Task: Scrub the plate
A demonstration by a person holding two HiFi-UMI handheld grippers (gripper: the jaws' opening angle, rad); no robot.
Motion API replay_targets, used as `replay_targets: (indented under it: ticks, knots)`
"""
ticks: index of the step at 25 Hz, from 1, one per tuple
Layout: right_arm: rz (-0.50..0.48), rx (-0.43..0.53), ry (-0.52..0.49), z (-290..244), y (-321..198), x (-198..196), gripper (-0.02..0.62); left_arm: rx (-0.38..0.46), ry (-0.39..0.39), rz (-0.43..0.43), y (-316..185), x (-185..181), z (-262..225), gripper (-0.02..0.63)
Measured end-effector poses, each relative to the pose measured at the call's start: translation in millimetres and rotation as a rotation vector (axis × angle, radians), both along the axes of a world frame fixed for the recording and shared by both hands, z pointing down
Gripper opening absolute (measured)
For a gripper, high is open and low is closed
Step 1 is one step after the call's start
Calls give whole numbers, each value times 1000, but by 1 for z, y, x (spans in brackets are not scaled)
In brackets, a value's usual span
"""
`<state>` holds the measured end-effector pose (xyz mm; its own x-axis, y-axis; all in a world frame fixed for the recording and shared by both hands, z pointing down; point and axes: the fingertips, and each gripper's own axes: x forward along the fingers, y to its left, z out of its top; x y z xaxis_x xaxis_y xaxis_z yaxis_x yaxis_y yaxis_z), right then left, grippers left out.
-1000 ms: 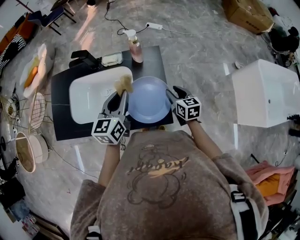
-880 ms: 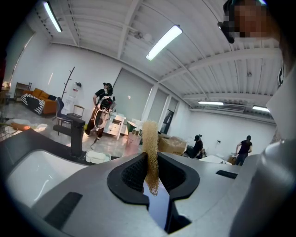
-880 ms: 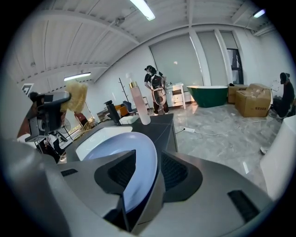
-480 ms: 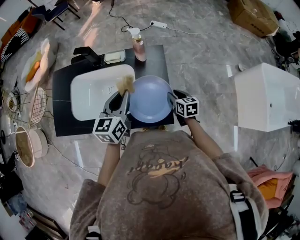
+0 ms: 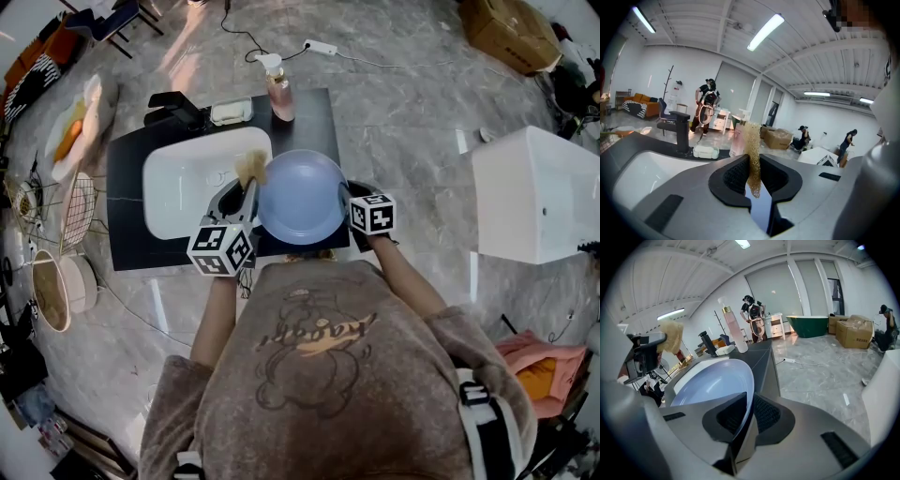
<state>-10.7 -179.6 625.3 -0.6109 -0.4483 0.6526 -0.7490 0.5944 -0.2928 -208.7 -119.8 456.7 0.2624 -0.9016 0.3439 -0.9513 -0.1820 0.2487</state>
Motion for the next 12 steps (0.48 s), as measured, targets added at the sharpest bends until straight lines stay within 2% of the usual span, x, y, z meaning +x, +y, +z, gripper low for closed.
replay_targets:
  ticks: [5, 12]
  knots:
    - [11, -5, -2, 1, 0, 1, 26, -68, -88, 75, -11, 8, 28, 63]
    - [22, -3, 0, 0, 0, 1, 26, -211, -282, 191, -30, 26, 85, 63]
